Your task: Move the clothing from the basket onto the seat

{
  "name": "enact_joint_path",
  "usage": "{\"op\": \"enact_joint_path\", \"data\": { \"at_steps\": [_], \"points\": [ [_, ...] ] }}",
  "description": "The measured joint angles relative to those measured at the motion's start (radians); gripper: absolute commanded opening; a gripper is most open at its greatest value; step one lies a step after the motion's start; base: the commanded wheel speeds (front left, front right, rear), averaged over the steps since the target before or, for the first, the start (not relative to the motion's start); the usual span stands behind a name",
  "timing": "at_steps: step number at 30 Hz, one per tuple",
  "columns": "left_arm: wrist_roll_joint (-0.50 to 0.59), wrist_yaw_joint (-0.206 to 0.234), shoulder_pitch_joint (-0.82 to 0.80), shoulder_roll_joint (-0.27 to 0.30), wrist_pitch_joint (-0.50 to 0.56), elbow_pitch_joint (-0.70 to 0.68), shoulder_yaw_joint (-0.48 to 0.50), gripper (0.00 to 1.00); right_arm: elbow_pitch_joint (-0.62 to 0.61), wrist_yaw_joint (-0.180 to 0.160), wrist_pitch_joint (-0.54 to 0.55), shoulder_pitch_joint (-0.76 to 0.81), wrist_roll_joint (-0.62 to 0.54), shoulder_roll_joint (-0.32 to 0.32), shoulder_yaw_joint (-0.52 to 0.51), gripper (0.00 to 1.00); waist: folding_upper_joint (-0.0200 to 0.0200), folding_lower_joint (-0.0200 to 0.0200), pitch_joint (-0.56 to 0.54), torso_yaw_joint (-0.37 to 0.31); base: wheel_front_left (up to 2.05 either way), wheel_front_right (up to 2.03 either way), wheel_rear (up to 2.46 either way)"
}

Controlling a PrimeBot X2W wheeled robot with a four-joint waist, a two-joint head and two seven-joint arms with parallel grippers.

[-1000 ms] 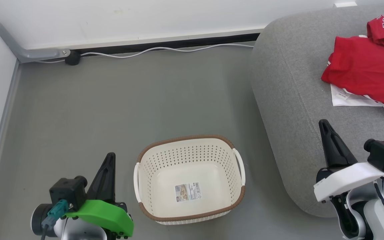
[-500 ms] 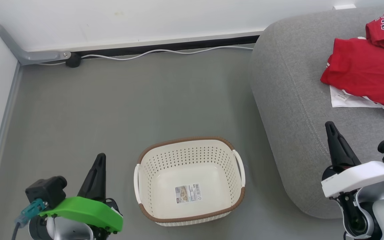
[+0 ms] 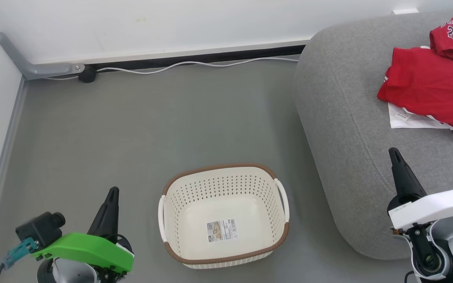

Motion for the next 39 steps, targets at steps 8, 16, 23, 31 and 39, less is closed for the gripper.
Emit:
{"op": "enact_joint_path", "data": {
  "at_steps": [8,16,23,31,39],
  "points": [
    [-0.100,-0.018,-0.001,0.001,0.000,0.032,0.019,0.00,0.028,0.017,0.009,-0.002,0.096,0.005,-0.019,0.00,0.0000,0.0000,-0.005,0.000,0.00,0.00,0.00],
    [-0.207,-0.044,-0.005,0.002,0.000,0.071,0.036,0.00,0.062,0.035,0.018,-0.013,0.203,0.016,-0.038,0.00,0.0000,0.0000,-0.011,0.000,0.00,0.00,0.00],
    [-0.309,-0.062,-0.020,0.002,0.000,0.107,0.056,0.00,0.092,0.054,0.025,-0.019,0.294,0.027,-0.056,0.00,0.0000,0.0000,-0.017,0.000,0.00,0.00,0.00],
    [-0.424,-0.085,-0.035,0.002,0.000,0.150,0.072,0.00,0.128,0.077,0.031,-0.030,0.402,0.035,-0.076,0.00,0.0000,0.0000,-0.023,0.000,0.00,0.00,0.00],
    [-0.532,-0.105,-0.045,0.002,0.000,0.191,0.094,0.00,0.163,0.095,0.035,-0.040,0.509,0.046,-0.096,0.00,0.0000,0.0000,-0.029,0.000,0.00,0.00,0.00]
  ]
}}
